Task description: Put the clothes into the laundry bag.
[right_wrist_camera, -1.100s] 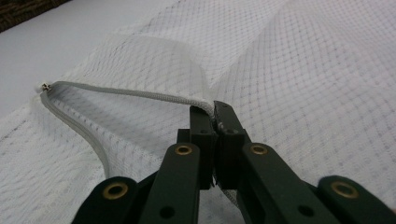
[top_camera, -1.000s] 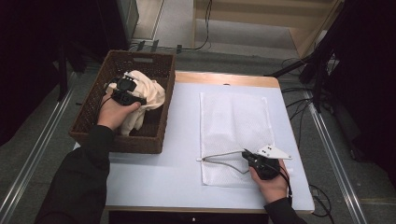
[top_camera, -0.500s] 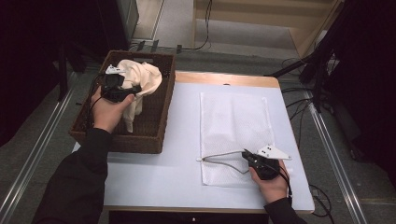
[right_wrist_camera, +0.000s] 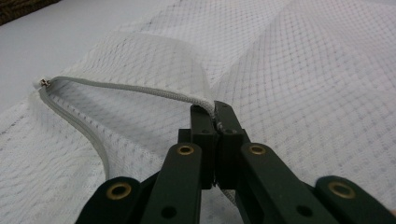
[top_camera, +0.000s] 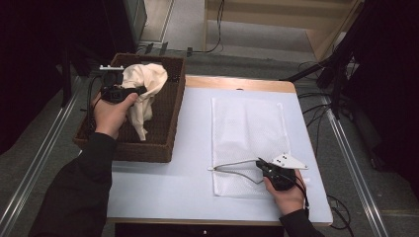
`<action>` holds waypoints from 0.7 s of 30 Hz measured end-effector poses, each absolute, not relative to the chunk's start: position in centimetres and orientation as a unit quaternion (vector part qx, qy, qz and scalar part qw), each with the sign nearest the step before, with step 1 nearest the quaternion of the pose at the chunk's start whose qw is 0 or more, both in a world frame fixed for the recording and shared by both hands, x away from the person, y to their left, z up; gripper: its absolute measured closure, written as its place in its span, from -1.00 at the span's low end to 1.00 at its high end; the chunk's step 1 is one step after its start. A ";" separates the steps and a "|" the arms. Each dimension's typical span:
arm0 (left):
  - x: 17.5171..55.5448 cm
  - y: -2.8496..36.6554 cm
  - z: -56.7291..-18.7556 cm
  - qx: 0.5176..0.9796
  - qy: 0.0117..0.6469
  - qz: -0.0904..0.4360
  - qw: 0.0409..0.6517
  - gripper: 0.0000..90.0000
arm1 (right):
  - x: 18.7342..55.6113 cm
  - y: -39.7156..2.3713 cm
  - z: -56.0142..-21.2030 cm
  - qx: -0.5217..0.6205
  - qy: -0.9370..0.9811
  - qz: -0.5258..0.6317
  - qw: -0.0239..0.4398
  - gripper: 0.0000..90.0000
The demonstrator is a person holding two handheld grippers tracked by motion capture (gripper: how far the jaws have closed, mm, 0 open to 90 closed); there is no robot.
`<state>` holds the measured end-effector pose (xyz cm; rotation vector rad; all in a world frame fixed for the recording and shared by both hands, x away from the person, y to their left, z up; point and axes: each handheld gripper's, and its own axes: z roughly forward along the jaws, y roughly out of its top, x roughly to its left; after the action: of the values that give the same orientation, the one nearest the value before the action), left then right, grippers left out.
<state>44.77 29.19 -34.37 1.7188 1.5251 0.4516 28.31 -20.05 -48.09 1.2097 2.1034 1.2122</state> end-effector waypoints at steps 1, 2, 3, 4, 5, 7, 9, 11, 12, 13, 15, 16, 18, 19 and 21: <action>45.5 29.6 -35.3 0.676 0.611 0.188 0.365 0.52 | 28.3 -20.1 -48.1 0.436 0.758 0.437 0.213 1.00; 46.1 30.0 -36.3 0.678 0.618 0.194 0.346 0.49 | 28.3 -20.1 -48.1 0.436 0.758 0.437 0.212 1.00; 46.6 30.3 -37.2 0.687 0.617 0.202 0.327 0.46 | 28.3 -20.1 -48.1 0.436 0.758 0.437 0.212 1.00; 47.1 30.5 -37.9 0.690 0.617 0.211 0.314 0.41 | 28.4 -20.1 -48.1 0.436 0.757 0.438 0.212 1.00; 47.4 30.6 -38.4 0.689 0.618 0.216 0.312 0.34 | 28.4 -20.1 -48.1 0.436 0.757 0.438 0.211 1.00; 47.9 30.6 -39.0 0.677 0.631 0.206 0.318 0.15 | 28.4 -20.1 -48.1 0.436 0.757 0.439 0.210 0.99; 48.4 30.3 -39.2 0.682 0.639 0.199 0.296 -0.04 | 28.4 -20.1 -48.1 0.435 0.757 0.439 0.210 0.99; 48.9 30.0 -39.6 0.692 0.639 0.212 0.262 -0.28 | 28.3 -20.1 -48.1 0.434 0.758 0.439 0.210 0.99; 49.1 29.9 -40.0 0.694 0.643 0.213 0.244 -0.37 | 28.3 -20.1 -48.1 0.434 0.757 0.439 0.211 0.99; 49.3 30.0 -40.4 0.695 0.648 0.212 0.229 -0.46 | 28.3 -20.1 -48.1 0.434 0.757 0.440 0.211 0.99; 49.5 30.2 -41.4 0.698 0.654 0.212 0.200 -0.68 | 28.3 -20.1 -48.1 0.435 0.757 0.440 0.210 0.99; 49.6 30.4 -41.9 0.701 0.655 0.214 0.182 -0.73 | 28.2 -20.1 -48.1 0.434 0.757 0.440 0.211 0.99; 49.7 30.6 -42.7 0.699 0.663 0.207 0.170 -0.84 | 28.2 -20.2 -48.1 0.432 0.758 0.441 0.211 0.99; 49.7 30.7 -43.1 0.697 0.666 0.205 0.169 -0.88 | 28.2 -20.2 -48.1 0.432 0.758 0.441 0.210 0.99; 49.8 30.8 -43.6 0.696 0.666 0.207 0.172 -0.92 | 28.2 -20.1 -48.1 0.432 0.758 0.441 0.211 0.99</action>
<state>49.79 30.79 -43.61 1.9736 1.8906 0.5865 28.20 -20.15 -48.10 1.1995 2.1074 1.2265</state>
